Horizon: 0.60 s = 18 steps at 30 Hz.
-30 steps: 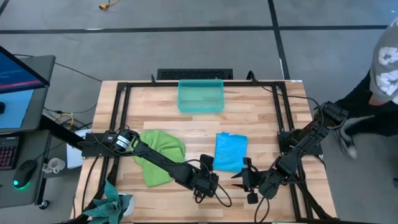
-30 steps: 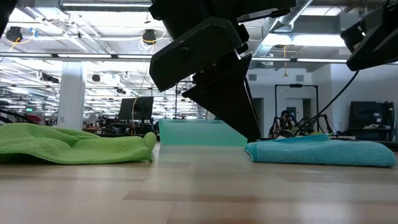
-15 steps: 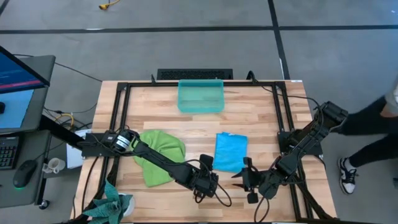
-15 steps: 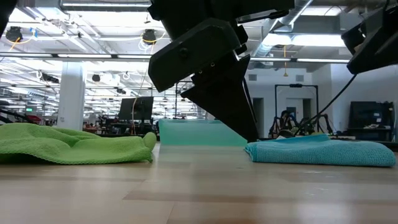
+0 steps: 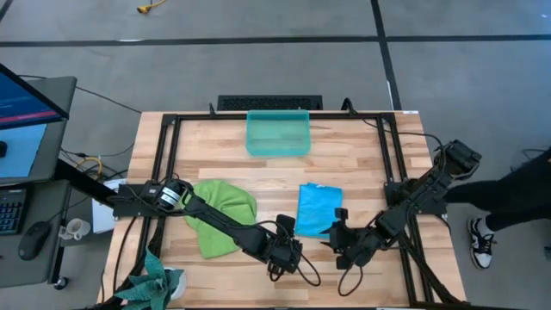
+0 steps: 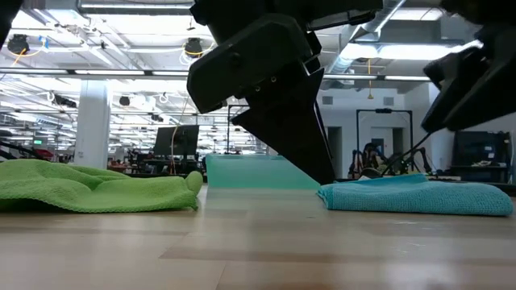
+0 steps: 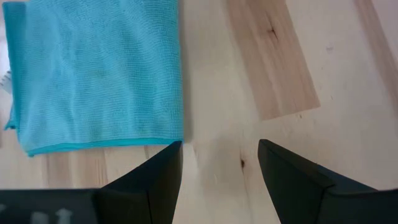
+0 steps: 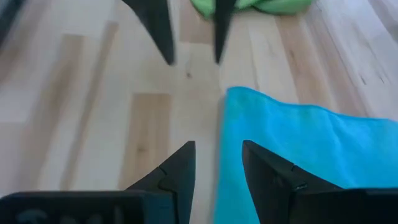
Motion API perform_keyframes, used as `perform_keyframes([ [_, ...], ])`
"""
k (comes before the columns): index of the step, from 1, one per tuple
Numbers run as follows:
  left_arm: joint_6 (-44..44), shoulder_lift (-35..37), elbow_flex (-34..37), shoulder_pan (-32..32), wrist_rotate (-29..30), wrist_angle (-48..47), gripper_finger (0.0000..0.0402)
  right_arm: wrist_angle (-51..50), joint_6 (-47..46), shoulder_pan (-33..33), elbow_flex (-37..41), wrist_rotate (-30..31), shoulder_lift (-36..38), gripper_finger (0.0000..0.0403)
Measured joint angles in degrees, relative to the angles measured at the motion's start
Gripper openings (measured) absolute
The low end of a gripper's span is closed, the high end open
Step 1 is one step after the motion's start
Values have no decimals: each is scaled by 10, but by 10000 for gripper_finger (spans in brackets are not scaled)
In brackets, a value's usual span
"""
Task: Roll microfiber towels into tight, uniform cylinder then place into a basket
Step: Roll the blue microfiber cloth
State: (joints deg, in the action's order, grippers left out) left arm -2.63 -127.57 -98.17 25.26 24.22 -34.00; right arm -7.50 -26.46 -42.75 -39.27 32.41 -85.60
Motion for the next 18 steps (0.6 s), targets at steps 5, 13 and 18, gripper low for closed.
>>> perform_keyframes([
  [5,0,0,0,0,0,0,203,-36,16,12,-5,-2,0,159],
  [13,0,0,0,0,0,0,203,-112,68,7,-74,-2,0,188],
  [18,-1,0,0,0,0,0,203,-137,58,-12,-91,-53,0,204],
])
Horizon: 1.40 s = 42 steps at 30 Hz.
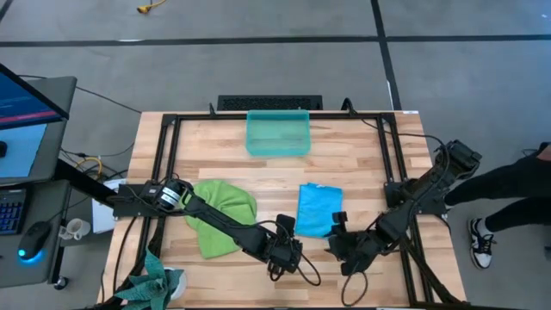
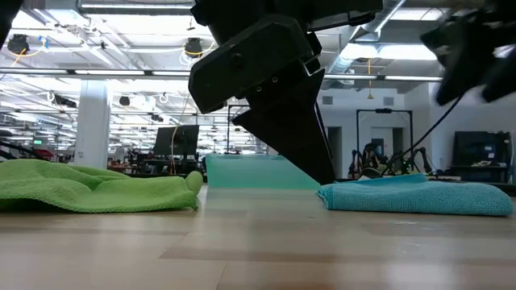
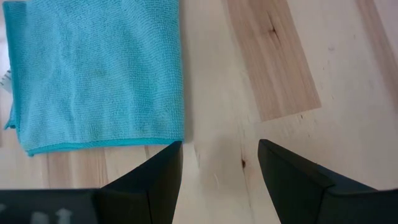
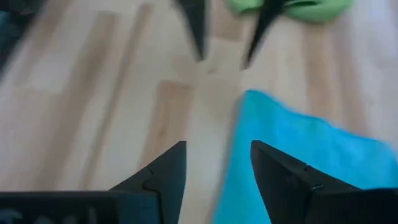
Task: Roll microfiber towels into tight, uniform cylinder then place into a basket
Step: Roll the blue microfiber cloth
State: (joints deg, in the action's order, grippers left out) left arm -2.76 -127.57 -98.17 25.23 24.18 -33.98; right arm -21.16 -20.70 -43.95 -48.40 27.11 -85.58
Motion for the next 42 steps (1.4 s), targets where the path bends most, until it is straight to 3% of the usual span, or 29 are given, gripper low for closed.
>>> perform_keyframes([
  [6,-12,0,0,3,-1,0,203,-20,-91,-52,11,1,0,197],
  [14,13,0,0,3,2,39,203,-21,-195,-116,59,76,0,171],
  [21,52,1,26,-4,10,138,203,19,-196,-105,99,90,0,164],
  [29,92,0,93,-6,105,239,203,90,-138,-77,132,91,0,169],
  [34,97,1,107,-13,53,260,203,129,-122,-65,145,90,0,169],
  [42,96,0,151,-30,46,319,203,136,-123,-46,145,89,0,206],
])
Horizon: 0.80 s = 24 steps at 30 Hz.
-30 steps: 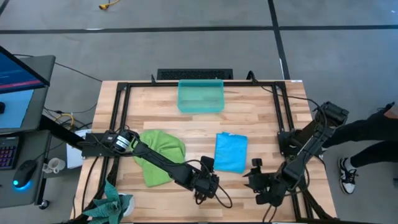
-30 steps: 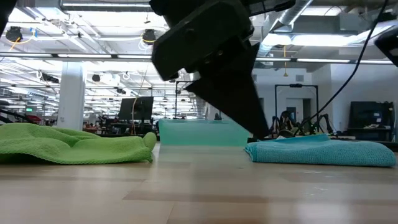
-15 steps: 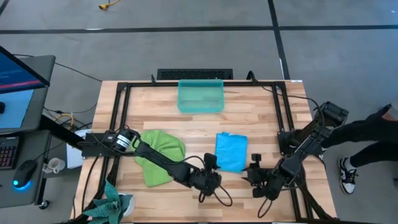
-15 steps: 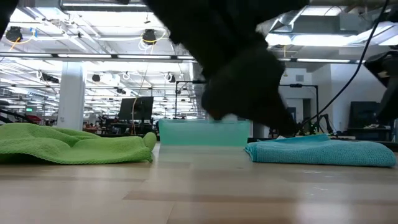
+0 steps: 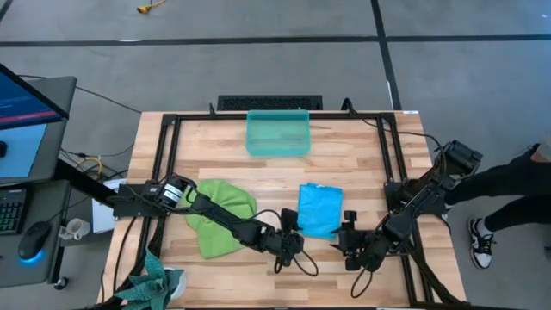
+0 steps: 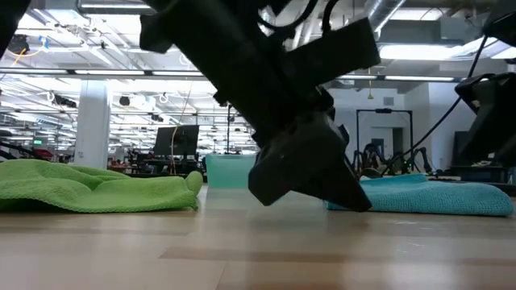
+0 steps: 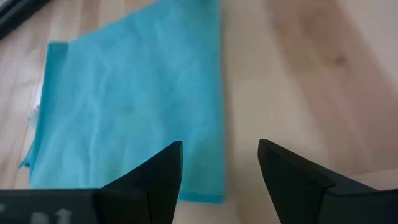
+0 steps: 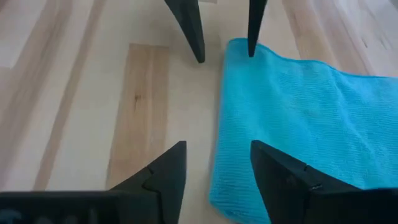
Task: Roll microfiber towels into tight, uniform cylinder then place into a basket
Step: Roll the blue microfiber cloth
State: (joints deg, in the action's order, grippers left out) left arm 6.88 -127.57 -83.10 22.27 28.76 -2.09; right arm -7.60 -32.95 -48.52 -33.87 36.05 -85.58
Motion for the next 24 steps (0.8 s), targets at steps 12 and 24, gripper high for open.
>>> perform_keyframes([
  [12,-22,1,16,-13,-7,12,203,49,-4,11,39,-6,0,239],
  [24,-57,2,17,-32,-46,3,203,56,-22,11,46,-17,0,239],
])
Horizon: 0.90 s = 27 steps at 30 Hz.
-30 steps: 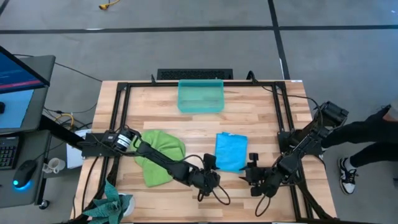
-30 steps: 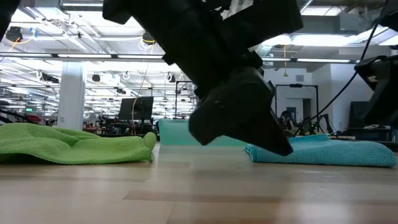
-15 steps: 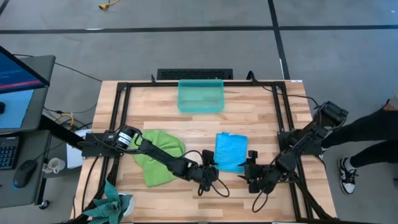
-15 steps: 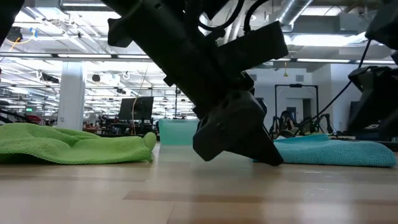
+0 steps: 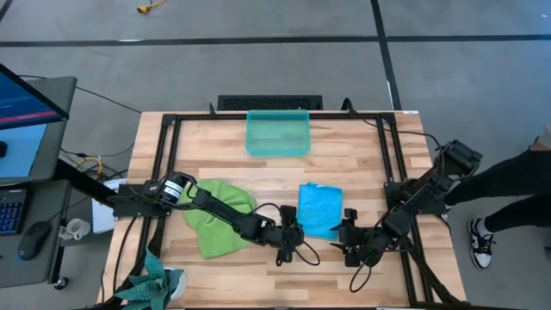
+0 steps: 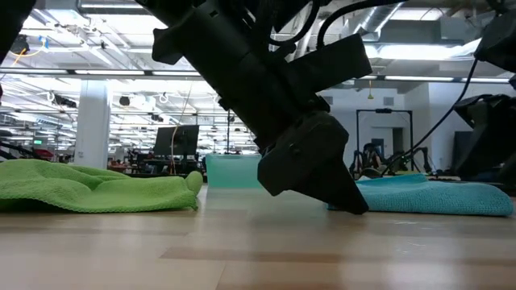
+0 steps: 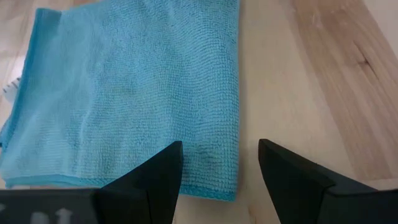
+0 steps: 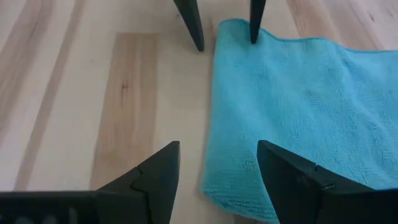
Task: Roll microfiber towels into tight, uniform cylinder then place into a basket
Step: Roll the blue microfiber cloth
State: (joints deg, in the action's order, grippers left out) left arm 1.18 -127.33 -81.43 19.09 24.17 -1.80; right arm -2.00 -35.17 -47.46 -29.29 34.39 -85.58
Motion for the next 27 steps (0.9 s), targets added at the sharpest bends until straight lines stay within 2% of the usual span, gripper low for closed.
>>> perform_keyframes([
  [8,-19,0,0,0,1,-3,203,31,-52,3,43,0,0,239],
  [14,-46,-1,0,0,0,-4,191,63,-54,3,59,-13,0,239],
  [18,-64,-1,0,0,-16,-4,155,83,-54,3,70,-36,0,239],
  [27,-69,-3,0,9,-35,-4,47,110,-54,3,71,-64,0,239],
])
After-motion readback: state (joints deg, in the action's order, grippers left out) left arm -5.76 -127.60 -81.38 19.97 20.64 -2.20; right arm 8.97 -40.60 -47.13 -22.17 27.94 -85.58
